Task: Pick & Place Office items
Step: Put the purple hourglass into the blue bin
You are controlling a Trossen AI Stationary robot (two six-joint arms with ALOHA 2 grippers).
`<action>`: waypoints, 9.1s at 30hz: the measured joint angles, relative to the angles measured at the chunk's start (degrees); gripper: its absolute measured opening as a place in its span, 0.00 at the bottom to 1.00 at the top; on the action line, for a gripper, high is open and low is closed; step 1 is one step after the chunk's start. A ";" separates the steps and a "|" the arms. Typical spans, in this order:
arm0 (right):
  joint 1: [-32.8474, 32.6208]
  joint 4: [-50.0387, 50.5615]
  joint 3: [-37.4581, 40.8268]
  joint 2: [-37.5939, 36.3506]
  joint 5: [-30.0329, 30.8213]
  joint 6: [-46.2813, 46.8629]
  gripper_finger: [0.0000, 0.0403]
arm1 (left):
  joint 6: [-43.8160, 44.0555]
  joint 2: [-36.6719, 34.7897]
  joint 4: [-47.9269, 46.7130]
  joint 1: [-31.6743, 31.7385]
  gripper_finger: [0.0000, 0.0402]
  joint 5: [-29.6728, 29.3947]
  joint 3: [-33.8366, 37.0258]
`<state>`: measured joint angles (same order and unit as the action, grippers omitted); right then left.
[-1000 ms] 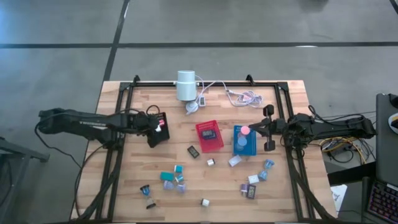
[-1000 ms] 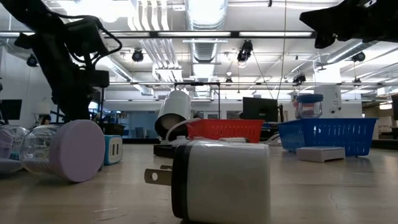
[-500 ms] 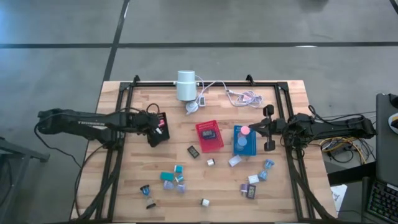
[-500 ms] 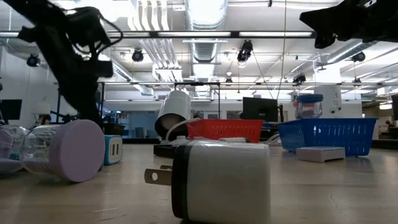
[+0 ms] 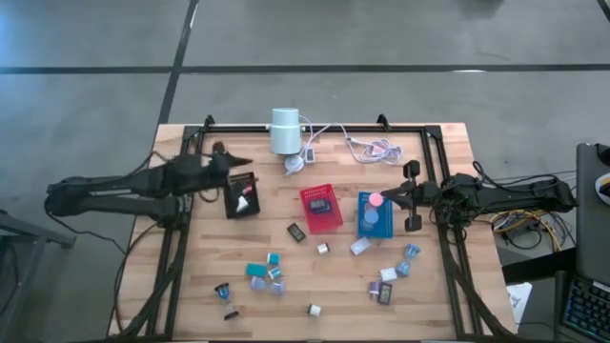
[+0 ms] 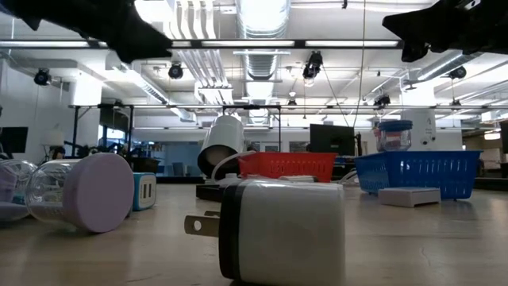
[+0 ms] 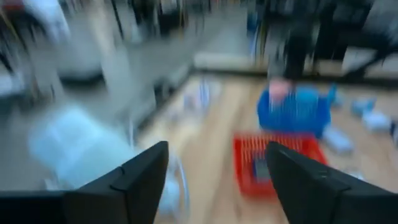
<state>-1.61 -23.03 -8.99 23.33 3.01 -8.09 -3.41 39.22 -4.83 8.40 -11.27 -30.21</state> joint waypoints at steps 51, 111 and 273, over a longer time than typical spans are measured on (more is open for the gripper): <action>0.04 -0.53 0.91 -0.06 4.70 1.19 0.02 | -4.50 -30.86 6.51 0.76 0.00 15.53 28.91; -12.89 61.04 -39.55 21.82 2.79 26.21 0.02 | -4.47 -30.83 7.35 0.74 0.00 24.79 24.99; -10.38 -0.65 -3.87 12.85 7.19 4.56 0.02 | 10.71 -3.99 11.65 -22.56 0.45 -3.74 9.38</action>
<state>-11.99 -23.67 -12.86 36.18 10.20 -3.52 7.31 35.23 6.82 -14.15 -15.00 -20.83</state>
